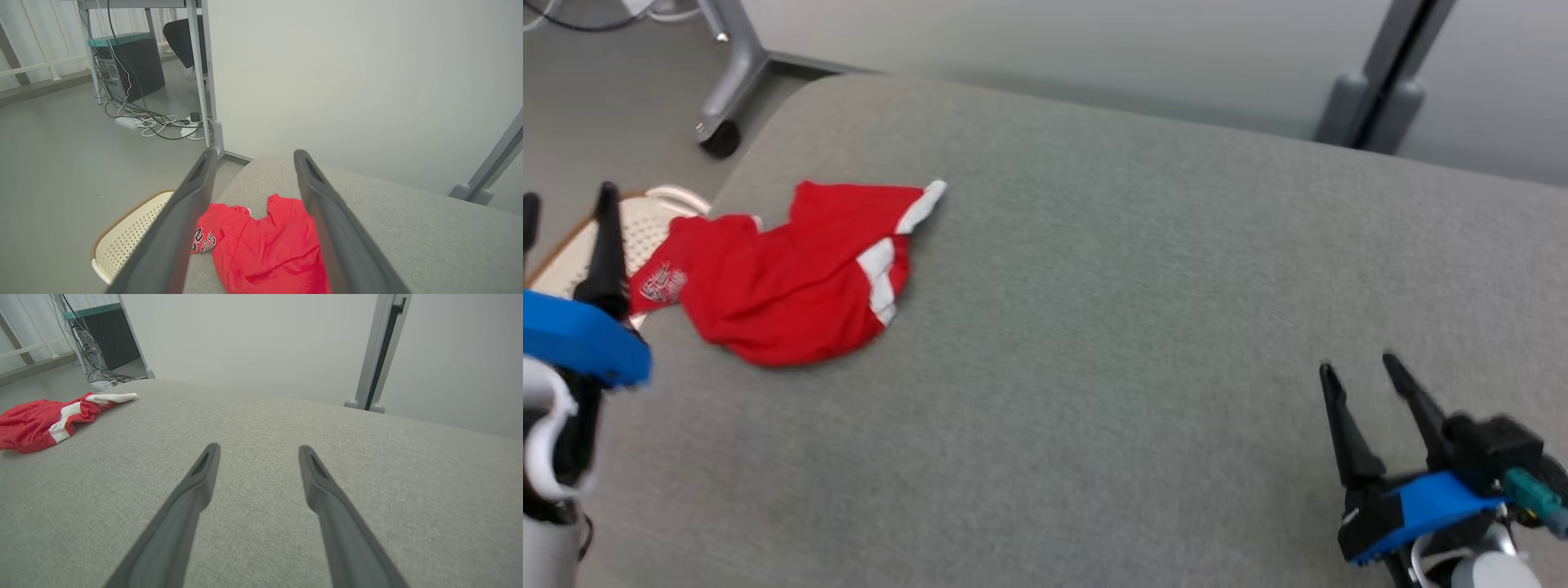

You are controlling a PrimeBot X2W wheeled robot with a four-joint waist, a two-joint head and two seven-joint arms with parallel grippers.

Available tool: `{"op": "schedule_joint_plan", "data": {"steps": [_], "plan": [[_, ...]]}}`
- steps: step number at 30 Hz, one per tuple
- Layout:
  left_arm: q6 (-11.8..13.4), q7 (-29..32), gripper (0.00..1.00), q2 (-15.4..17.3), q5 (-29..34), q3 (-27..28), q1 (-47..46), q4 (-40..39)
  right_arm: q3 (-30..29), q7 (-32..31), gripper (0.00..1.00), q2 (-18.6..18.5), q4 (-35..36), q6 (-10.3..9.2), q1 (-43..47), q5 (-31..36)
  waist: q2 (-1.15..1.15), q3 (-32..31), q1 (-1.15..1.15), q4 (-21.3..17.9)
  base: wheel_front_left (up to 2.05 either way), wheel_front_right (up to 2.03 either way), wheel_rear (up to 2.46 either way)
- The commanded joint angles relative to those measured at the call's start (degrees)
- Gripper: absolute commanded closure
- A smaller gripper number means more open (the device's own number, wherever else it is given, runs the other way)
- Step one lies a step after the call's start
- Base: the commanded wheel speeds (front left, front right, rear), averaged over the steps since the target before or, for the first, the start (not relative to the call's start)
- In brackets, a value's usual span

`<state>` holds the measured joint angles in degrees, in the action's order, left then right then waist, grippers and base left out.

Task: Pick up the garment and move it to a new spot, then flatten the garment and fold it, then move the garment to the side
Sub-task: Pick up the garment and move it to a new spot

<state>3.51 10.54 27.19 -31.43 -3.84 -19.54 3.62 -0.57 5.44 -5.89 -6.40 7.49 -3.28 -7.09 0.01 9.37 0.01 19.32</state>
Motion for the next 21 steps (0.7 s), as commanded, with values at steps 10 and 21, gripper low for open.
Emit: {"op": "schedule_joint_plan", "data": {"steps": [10, 21], "plan": [[1.7, 7.4, 0.0, 4.1, -6.1, 6.2, -6.1, 11.2, 2.0, -3.2, 0.0, -3.8, 5.8, 0.01, -4.1, 0.7, -0.01, 9.6, -0.01, -7.7, 0.0, 0.0, 0.0], [2.8, 9.5, 0.0, 6.2, -10.4, 10.6, -8.5, 22.8, 2.1, -5.9, 0.0, -6.3, 14.3, 0.01, -6.0, 1.3, -0.01, 19.4, -0.01, -14.4, 0.0, 0.0, 0.0]]}}
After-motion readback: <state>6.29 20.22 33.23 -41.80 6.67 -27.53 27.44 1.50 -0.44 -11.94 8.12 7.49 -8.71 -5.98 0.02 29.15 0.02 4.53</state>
